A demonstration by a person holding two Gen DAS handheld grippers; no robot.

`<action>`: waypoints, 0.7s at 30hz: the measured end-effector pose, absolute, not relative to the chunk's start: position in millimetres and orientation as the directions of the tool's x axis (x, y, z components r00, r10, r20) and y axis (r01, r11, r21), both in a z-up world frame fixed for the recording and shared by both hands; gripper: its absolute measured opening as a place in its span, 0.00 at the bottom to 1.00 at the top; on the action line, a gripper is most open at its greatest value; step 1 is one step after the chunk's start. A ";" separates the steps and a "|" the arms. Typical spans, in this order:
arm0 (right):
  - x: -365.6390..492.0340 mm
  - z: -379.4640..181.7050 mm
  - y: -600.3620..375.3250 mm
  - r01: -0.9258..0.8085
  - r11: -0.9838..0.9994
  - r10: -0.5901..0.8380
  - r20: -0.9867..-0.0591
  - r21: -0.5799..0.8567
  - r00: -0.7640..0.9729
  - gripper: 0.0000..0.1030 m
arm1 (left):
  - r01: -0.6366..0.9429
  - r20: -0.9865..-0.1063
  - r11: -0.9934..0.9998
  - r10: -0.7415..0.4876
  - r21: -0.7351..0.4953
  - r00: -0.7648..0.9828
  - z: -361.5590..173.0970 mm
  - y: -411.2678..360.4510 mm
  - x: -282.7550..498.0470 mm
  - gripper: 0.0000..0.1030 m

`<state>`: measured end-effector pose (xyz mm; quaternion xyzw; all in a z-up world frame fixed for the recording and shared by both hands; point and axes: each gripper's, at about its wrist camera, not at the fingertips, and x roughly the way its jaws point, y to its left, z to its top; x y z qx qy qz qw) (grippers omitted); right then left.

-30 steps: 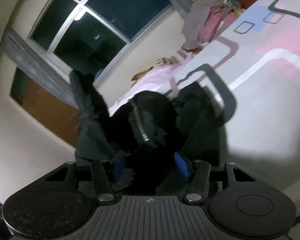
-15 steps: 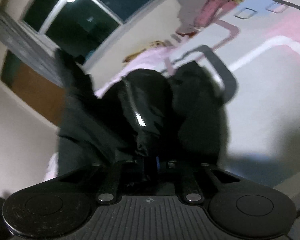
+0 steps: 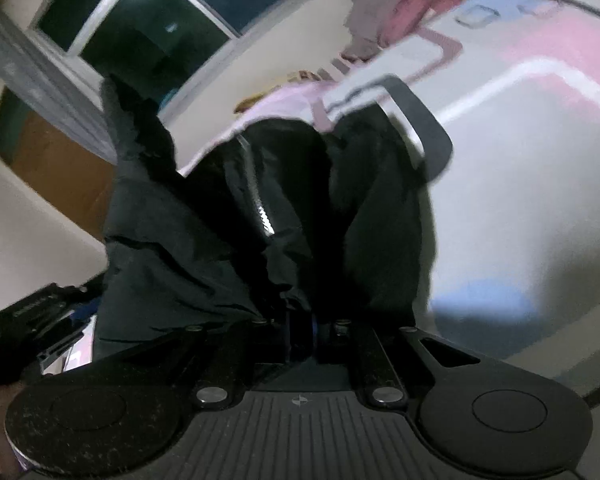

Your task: Fold large clothes

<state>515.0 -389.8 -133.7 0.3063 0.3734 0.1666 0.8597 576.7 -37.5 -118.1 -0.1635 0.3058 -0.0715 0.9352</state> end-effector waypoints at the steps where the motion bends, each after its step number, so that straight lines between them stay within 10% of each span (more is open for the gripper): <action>1: 514.2 -128.3 -392.5 -0.049 0.774 0.484 -0.541 0.631 0.688 0.30 | 0.039 -0.548 0.935 -0.241 -0.354 0.801 -117.4 -37.9 575.5 0.20; 3: 512.9 -115.7 -399.9 -0.056 0.795 0.436 -0.504 0.604 0.746 0.53 | 0.041 -0.552 0.935 -0.243 -0.352 0.798 -118.3 -38.2 575.4 0.20; 10: 558.8 -83.2 -393.9 -0.162 0.740 0.523 -0.406 0.653 0.750 0.41 | 0.064 -0.550 0.935 -0.259 -0.348 0.794 -117.5 -37.9 572.7 0.20; 13: 574.3 -67.3 -364.7 -0.254 0.738 0.572 -0.379 0.625 0.728 0.61 | 0.079 -0.555 0.938 -0.266 -0.338 0.788 -115.9 -42.3 576.5 0.20; 21: 624.2 -62.1 -300.1 -0.373 0.776 0.605 -0.432 0.509 0.669 0.61 | 0.102 -0.547 0.930 -0.293 -0.352 0.784 -110.9 -34.5 590.7 0.20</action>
